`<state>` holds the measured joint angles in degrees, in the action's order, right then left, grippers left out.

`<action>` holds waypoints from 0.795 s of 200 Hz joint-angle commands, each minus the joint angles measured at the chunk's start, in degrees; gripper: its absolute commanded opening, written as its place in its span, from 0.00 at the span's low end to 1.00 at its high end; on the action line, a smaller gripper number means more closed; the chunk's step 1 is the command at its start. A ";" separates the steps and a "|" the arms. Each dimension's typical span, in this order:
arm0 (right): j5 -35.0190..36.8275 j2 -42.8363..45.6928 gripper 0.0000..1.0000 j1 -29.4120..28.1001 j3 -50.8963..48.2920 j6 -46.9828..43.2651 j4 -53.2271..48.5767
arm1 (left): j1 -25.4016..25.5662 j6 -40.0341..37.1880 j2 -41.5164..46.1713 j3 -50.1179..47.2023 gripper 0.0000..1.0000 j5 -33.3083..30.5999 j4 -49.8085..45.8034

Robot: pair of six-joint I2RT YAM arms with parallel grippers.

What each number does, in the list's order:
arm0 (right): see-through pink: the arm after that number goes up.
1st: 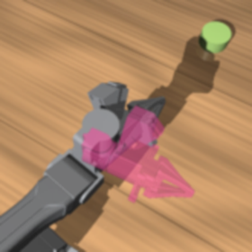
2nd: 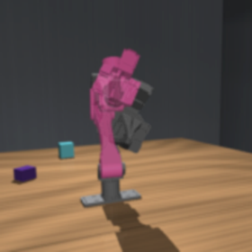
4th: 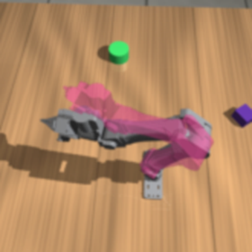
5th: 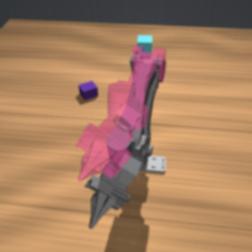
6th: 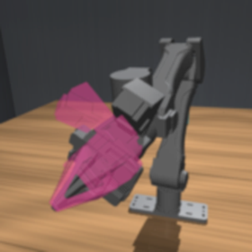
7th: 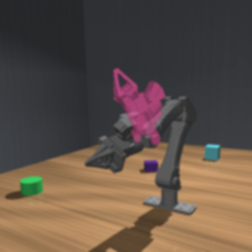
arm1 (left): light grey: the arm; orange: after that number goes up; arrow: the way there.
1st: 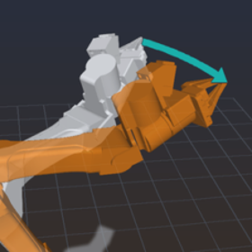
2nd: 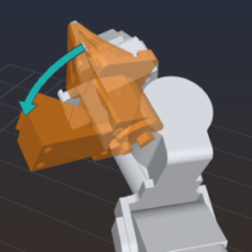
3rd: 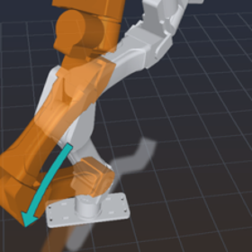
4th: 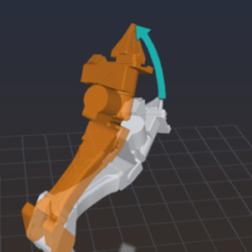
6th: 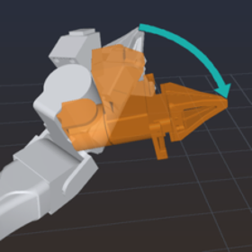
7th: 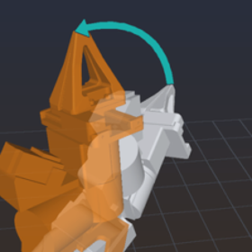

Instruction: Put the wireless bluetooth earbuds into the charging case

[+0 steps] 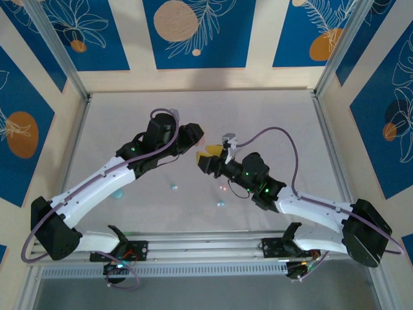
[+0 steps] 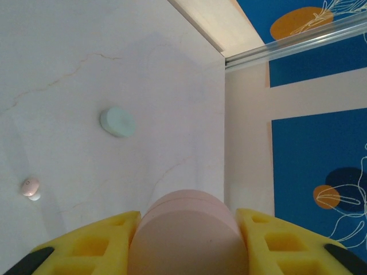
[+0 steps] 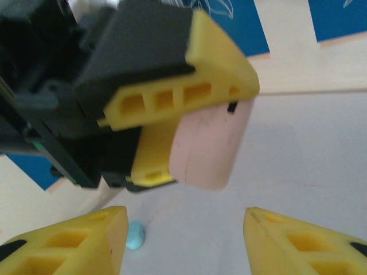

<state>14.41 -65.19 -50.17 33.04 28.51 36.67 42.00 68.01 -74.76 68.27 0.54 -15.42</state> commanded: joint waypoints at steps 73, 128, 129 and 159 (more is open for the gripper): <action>-1.00 -7.12 0.48 2.76 5.46 2.25 9.74 | -0.34 5.24 0.05 -0.68 0.08 1.83 2.14; -1.75 -9.05 0.27 3.77 6.48 3.01 9.58 | -0.39 6.14 0.41 -0.81 0.11 2.28 2.78; -1.80 -9.02 0.26 3.77 6.54 3.07 9.44 | -0.36 6.07 0.45 -0.84 0.12 2.28 2.86; -4.37 -7.25 0.20 4.60 7.29 4.36 4.61 | -0.34 5.06 0.98 -1.95 0.29 1.92 4.93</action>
<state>12.23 -73.97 -46.61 38.04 31.31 43.59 41.74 71.94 -74.76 67.64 1.19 -13.72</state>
